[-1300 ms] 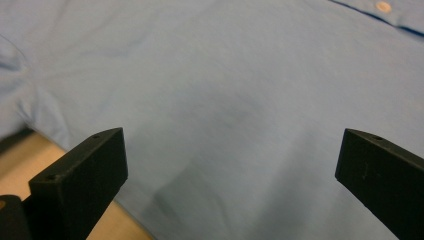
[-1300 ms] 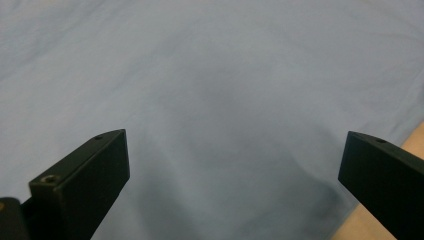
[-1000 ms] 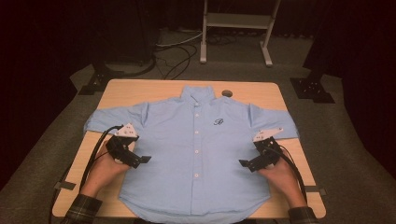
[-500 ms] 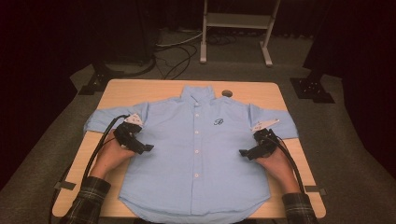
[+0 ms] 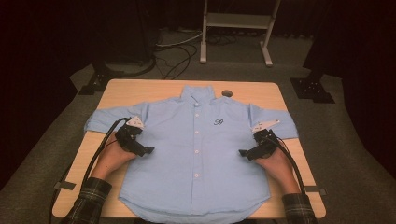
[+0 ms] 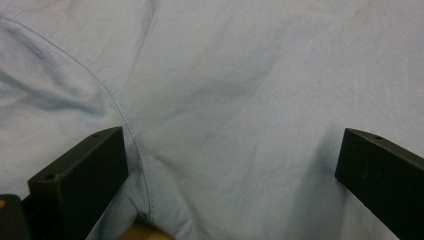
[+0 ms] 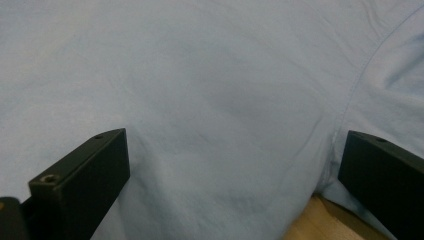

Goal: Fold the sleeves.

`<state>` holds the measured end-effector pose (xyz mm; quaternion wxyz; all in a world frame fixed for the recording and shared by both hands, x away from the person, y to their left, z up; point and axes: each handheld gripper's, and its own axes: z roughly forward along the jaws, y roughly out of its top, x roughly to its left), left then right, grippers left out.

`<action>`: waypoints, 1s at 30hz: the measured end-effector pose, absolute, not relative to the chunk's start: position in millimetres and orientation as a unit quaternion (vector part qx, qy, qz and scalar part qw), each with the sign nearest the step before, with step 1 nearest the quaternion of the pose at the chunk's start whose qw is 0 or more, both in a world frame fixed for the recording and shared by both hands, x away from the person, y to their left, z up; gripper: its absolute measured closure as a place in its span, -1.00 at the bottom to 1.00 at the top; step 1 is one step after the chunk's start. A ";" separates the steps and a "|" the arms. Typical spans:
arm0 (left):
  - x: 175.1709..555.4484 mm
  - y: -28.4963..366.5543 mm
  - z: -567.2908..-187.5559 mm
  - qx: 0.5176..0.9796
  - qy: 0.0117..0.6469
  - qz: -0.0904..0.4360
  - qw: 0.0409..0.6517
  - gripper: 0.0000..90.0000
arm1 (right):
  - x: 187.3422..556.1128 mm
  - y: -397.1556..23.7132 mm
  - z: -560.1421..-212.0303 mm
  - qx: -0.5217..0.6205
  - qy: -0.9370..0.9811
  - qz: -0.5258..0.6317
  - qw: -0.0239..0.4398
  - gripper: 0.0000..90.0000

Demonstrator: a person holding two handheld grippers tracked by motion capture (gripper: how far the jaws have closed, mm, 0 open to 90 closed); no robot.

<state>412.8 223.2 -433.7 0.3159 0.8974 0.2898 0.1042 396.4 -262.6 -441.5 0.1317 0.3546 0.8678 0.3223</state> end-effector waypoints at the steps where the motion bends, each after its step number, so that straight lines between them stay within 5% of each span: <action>1: 412.2 223.0 -433.6 0.898 0.289 0.105 0.314 -1.00 | 395.5 -262.0 -441.4 0.358 0.867 0.321 0.130 -1.00; 30: 385.9 222.6 -430.3 0.907 0.291 0.100 0.286 -1.00 | 374.4 -256.5 -441.0 0.356 0.869 0.318 0.128 -1.00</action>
